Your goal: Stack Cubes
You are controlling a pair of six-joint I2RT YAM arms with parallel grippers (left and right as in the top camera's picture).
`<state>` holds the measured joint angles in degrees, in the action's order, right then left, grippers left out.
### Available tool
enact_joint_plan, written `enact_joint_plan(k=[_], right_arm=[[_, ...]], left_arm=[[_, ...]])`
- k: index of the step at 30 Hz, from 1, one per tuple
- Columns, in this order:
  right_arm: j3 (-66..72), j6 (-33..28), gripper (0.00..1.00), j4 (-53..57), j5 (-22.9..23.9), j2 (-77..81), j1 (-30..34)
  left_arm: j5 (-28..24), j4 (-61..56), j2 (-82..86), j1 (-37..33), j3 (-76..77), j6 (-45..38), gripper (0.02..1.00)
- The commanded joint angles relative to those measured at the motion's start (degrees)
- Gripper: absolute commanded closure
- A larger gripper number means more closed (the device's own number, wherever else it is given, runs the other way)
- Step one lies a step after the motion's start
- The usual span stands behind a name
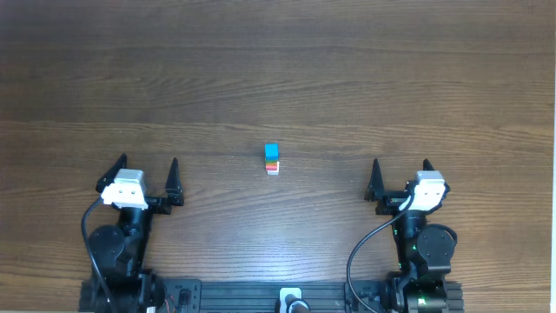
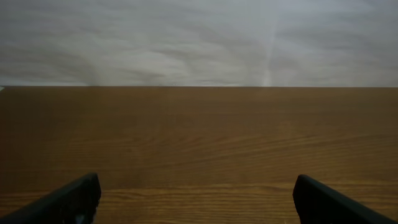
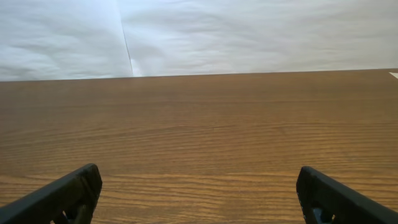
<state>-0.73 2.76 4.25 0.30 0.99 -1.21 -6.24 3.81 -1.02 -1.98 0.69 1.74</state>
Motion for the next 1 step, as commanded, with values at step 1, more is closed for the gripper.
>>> enact_joint_plan(k=[1], right_arm=[[0.44,-0.28,0.007,0.0,-0.48,-0.33,-0.37]], left_arm=[[-0.57,0.0,0.11,0.26,-0.35,0.61,0.018]])
